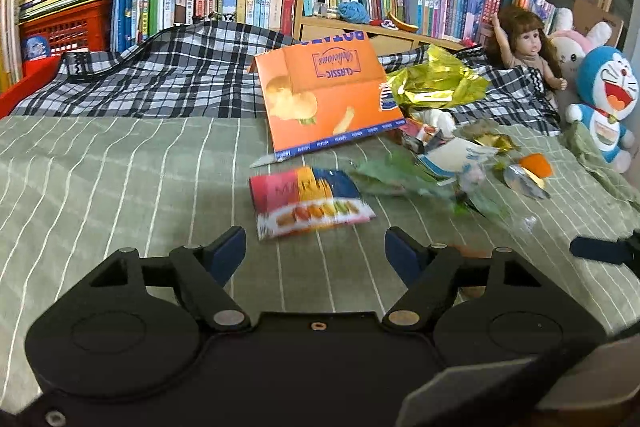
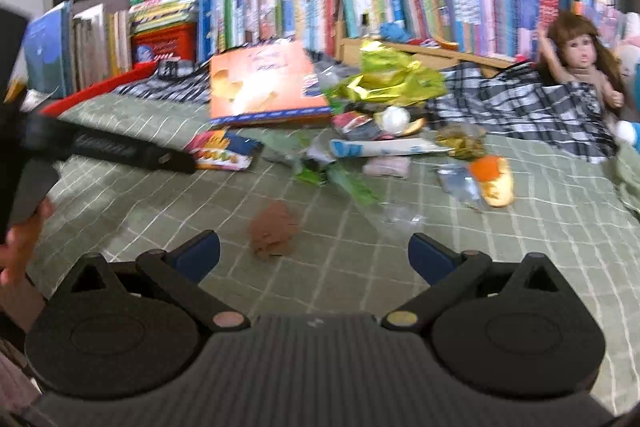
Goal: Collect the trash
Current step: 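Grasp the macaron snack packet with the left gripper while the right grasps the brown cloth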
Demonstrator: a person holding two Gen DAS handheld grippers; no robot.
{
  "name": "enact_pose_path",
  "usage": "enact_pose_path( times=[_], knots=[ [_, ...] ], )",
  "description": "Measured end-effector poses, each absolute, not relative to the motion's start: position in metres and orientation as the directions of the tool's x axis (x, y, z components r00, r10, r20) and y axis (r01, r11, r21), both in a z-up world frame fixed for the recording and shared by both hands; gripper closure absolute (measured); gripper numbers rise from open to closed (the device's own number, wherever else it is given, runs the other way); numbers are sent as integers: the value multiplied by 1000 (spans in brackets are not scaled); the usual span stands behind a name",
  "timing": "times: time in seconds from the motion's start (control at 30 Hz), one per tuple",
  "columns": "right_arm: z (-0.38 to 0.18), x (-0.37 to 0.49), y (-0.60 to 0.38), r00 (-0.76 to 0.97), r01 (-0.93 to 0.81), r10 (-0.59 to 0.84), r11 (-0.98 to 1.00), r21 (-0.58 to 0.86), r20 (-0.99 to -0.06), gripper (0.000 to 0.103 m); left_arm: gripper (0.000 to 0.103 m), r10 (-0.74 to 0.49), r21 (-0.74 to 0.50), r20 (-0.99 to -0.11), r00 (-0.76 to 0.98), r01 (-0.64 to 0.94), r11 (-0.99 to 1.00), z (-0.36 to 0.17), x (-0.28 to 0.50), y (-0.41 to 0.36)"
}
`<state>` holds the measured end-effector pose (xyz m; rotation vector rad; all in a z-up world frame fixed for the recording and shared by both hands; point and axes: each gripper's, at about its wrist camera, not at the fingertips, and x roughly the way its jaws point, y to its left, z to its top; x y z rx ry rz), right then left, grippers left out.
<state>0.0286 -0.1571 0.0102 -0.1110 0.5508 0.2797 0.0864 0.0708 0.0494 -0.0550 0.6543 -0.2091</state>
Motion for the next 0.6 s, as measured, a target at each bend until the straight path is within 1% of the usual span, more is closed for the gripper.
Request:
enact_pose_path(
  times=[0.17,0.27,0.43,0.6],
  knots=[
    [3,43,-149,808,-293,238,956,-17,-539,4,30,-206,-127,-640,740,162,979,35,122,63],
    [0,50,-147,800,-307,250,952,-13,-545,5,31,-198,-134,-635,746,146,980,28,135,65],
    [-9,62,-143,781,-329,260,944,-20,-568,7,31,-183,-98,-634,752,156,983,24,147,58],
    [-14,64,-139,785,-336,263,941,-29,-561,8,29,-197,-64,-622,758,201,977,20,142,47]
  ],
)
